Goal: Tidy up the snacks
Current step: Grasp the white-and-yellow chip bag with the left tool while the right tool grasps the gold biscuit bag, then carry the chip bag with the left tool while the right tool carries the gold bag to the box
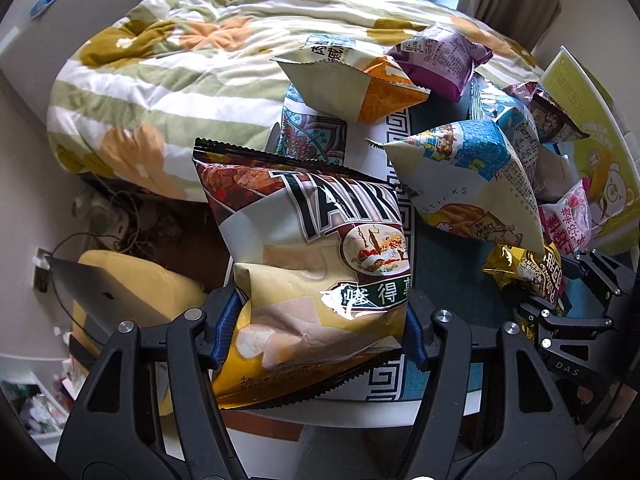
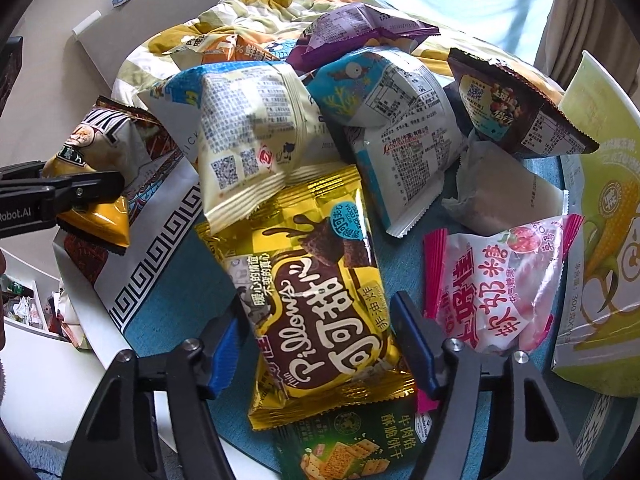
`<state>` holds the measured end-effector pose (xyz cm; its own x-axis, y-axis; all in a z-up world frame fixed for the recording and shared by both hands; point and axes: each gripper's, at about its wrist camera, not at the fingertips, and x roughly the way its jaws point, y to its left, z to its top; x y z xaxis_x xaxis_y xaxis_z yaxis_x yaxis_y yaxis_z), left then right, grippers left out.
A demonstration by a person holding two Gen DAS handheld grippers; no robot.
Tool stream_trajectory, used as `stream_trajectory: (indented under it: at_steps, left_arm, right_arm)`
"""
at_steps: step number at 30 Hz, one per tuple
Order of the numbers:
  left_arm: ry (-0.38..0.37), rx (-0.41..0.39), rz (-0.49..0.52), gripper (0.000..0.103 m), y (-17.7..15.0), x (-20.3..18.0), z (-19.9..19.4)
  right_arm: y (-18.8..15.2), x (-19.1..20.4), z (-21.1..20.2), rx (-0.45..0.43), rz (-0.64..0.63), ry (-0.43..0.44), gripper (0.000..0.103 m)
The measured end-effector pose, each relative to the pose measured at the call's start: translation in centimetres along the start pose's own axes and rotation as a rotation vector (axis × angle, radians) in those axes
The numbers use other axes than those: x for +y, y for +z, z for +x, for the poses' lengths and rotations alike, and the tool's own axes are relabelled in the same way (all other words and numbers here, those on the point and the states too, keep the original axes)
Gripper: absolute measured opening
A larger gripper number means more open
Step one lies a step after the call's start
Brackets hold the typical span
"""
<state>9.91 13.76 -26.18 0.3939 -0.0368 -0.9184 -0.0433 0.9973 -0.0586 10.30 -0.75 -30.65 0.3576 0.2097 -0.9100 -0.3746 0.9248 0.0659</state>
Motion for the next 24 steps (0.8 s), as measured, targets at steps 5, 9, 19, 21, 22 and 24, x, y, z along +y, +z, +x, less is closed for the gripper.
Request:
stream_trajectory:
  at_steps: [5, 9, 19, 21, 22, 24]
  left_arm:
    - [0.018, -0.011, -0.028, 0.061, -0.8, -0.5, -1.1]
    - [0.028, -0.027, -0.048, 0.061, -1.5, -1.1, -2.3]
    - [0.046, -0.083, -0.083, 0.061, -2.8, -3.1, -5.7]
    - [0.049, -0.094, -0.088, 0.061, -3.1, -3.5, -6.4]
    - [0.052, -0.099, -0.09, 0.061, -3.2, -3.7, -6.7]
    - [0.056, -0.109, -0.095, 0.061, -3.5, -4.2, -7.4]
  right_arm:
    - [-1.0, -0.9, -1.3, -0.014, -0.009, 0.023, 0.052]
    - [-1.6, -1.6, -2.5, -0.019, -0.011, 0.037, 0.049]
    - [-2.8, -3.5, -6.7, -0.067, -0.018, 0.054, 0.047]
    - [-3.3, -4.0, -7.5, -0.067, -0.01, 0.05, 0.047]
    - [-3.4, -4.1, -7.9, -0.07, -0.005, 0.051, 0.047]
    - [-3.5, -4.4, -8.5, -0.075, -0.005, 0.047, 0.047]
